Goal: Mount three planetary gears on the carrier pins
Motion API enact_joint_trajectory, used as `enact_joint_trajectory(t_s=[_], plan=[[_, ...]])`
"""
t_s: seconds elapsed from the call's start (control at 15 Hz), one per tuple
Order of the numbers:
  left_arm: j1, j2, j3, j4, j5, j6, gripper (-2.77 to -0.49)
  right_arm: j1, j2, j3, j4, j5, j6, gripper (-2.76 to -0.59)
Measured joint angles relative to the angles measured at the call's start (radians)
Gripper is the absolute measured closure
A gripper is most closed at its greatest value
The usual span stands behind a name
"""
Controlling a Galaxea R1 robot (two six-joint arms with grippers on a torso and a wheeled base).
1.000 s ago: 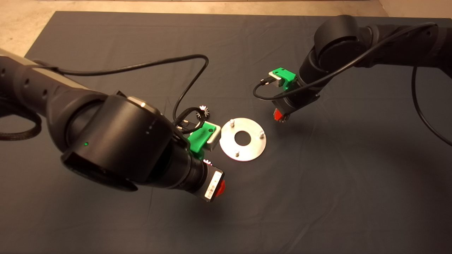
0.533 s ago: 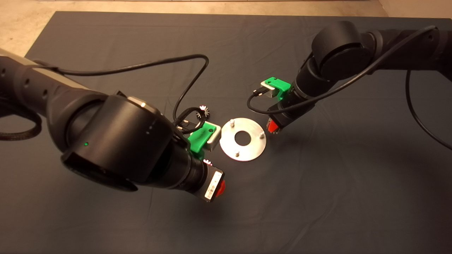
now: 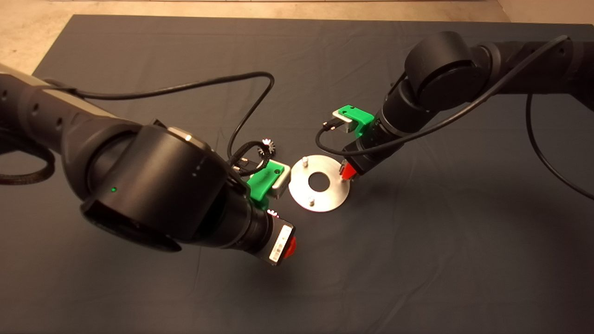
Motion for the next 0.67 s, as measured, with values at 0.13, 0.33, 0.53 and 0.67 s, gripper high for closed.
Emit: enact_joint_trajectory(t_s=[0.13, 0.33, 0.53, 0.67], plan=[[0.0, 0.0, 0.0, 0.0, 0.0, 0.0, -2.19, 0.0, 0.012, 0.003, 0.0, -0.001, -0.005, -1.0], [0.0, 0.0, 0.0, 0.0, 0.0, 0.0, -2.19, 0.0, 0.015, 0.009, -0.001, -0.026, -0.009, -1.0], [0.0, 0.0, 0.0, 0.0, 0.0, 0.0, -2.19, 0.0, 0.018, 0.019, -0.008, -0.072, -0.016, -1.0], [0.0, 0.0, 0.0, 0.0, 0.0, 0.0, -2.19, 0.0, 0.018, 0.02, -0.012, -0.114, -0.05, -1.0]])
